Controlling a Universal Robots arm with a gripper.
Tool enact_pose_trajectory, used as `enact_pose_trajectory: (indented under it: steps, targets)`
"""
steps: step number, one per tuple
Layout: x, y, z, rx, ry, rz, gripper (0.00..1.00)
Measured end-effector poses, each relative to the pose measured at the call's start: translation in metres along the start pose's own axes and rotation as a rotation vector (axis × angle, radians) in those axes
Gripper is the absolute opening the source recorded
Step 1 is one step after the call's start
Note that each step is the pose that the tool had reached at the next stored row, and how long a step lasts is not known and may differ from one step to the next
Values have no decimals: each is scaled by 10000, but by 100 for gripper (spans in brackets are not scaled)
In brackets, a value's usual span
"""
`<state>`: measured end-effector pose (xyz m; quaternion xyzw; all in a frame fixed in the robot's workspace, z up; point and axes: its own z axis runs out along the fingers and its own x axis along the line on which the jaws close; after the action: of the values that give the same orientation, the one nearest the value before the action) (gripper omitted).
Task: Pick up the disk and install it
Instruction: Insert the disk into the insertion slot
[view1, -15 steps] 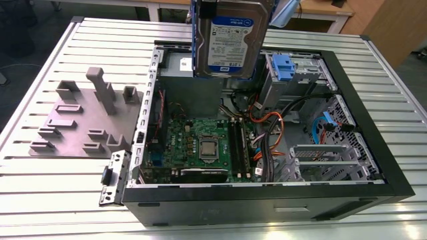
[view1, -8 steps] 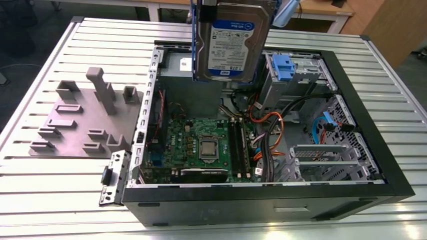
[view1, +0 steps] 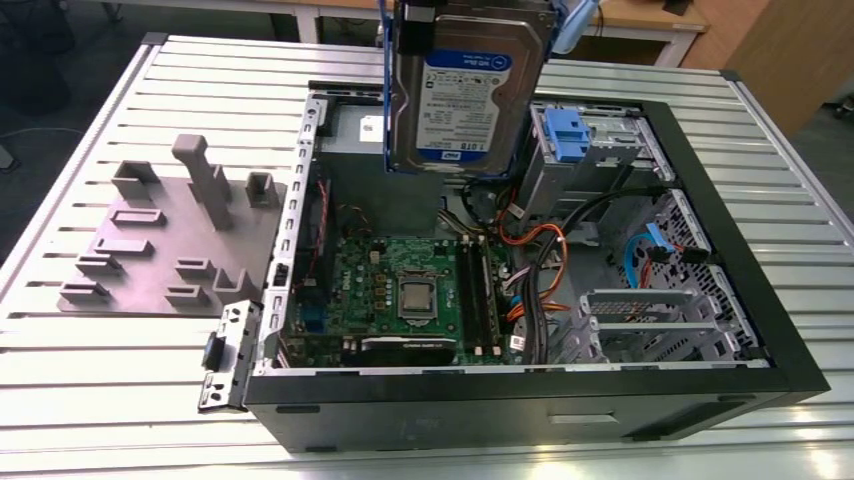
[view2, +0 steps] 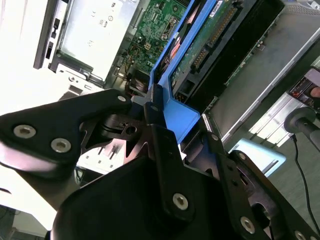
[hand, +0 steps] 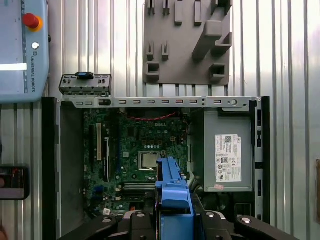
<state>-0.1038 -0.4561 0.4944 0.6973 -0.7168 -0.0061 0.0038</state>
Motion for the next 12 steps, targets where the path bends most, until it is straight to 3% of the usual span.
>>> enact_pose_trajectory:
  steps: [12]
  targets:
    - [17,0,0,0,0,0,36]
